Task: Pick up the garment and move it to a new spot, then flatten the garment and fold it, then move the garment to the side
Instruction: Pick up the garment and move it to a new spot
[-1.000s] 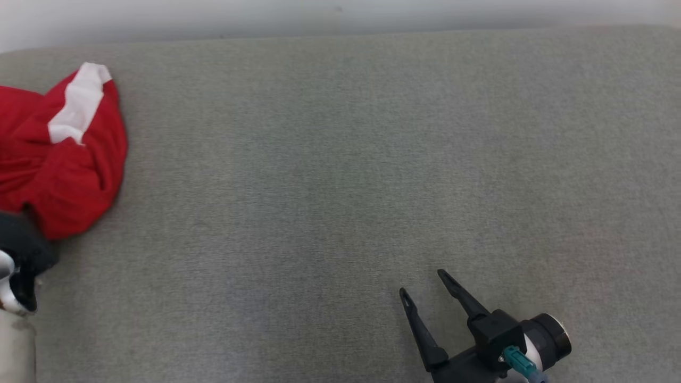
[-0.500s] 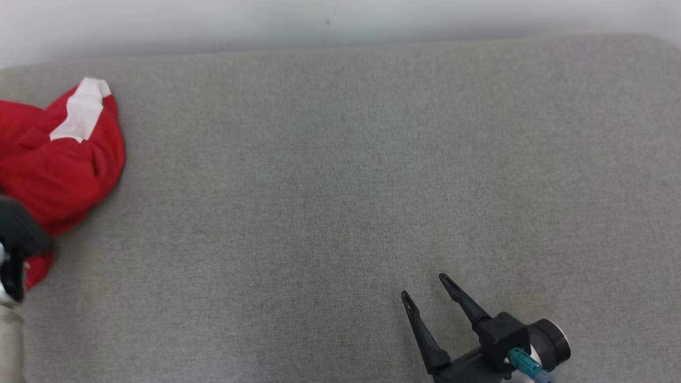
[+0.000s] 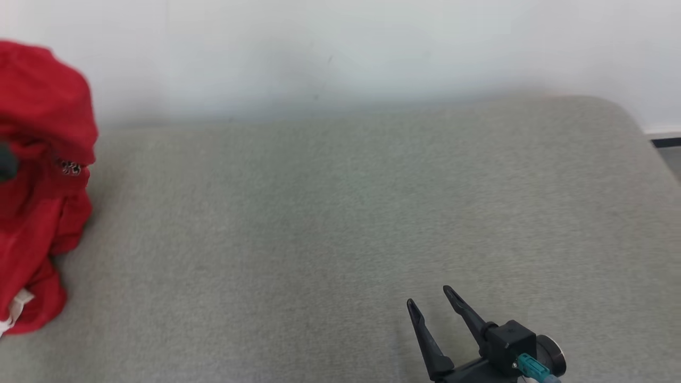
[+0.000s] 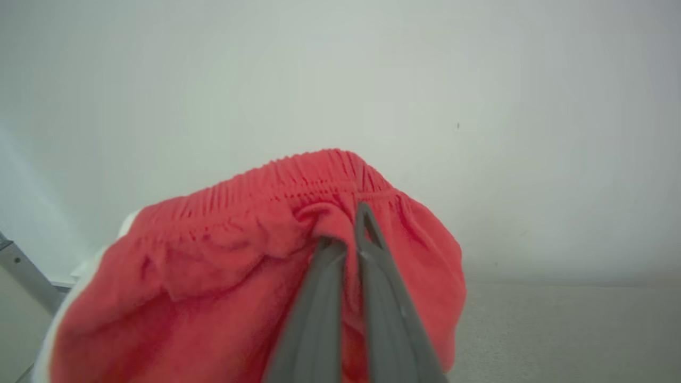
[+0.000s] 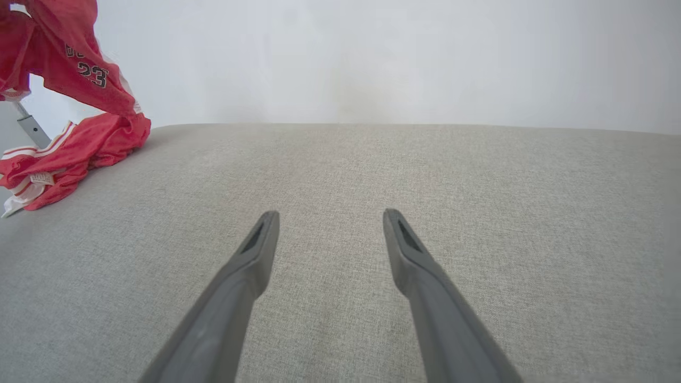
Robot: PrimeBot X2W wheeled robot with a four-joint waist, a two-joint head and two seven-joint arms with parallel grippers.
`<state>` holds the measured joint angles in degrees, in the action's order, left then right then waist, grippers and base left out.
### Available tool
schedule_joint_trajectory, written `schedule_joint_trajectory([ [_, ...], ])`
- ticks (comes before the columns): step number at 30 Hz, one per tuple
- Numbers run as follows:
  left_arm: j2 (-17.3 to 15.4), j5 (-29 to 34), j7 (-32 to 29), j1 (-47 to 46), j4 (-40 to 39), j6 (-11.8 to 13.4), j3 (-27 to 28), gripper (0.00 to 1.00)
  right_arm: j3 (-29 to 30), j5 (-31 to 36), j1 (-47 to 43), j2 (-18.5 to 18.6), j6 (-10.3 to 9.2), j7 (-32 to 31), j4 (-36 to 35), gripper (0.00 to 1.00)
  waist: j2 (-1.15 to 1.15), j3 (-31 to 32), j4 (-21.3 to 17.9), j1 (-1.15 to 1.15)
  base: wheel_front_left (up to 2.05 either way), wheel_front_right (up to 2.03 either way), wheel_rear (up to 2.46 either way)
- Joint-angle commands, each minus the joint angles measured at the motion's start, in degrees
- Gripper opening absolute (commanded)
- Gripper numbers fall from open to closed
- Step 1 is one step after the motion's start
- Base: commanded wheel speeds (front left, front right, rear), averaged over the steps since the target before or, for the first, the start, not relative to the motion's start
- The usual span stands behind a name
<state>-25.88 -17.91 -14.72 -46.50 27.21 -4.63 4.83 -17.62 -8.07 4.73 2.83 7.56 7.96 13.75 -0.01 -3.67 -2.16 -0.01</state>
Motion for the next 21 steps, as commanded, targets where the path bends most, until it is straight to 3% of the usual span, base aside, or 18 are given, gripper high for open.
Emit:
schedule_joint_trajectory([
  [1,0.86,-0.67,-0.47,-0.88,-1.34,-0.45,-0.74,0.00,-0.03,-0.59,0.11,0.09,-0.14,0.54,0.32,1.00,0.01,3.64,-3.55,0.01,0.00,0.00,0.00],
  [12,7.77,-2.37,-2.76,-1.24,-10.75,-1.90,-9.21,0.00,0.00,-0.65,0.92,0.08,-0.14,1.58,2.29,1.00,0.01,4.59,-13.45,0.01,0.00,0.00,0.00],
  [21,15.43,-2.46,0.48,2.42,-10.22,-2.27,-16.96,0.00,0.49,0.10,2.09,0.07,-0.14,1.28,1.30,1.00,0.01,0.94,-20.80,0.01,0.00,0.00,0.00],
])
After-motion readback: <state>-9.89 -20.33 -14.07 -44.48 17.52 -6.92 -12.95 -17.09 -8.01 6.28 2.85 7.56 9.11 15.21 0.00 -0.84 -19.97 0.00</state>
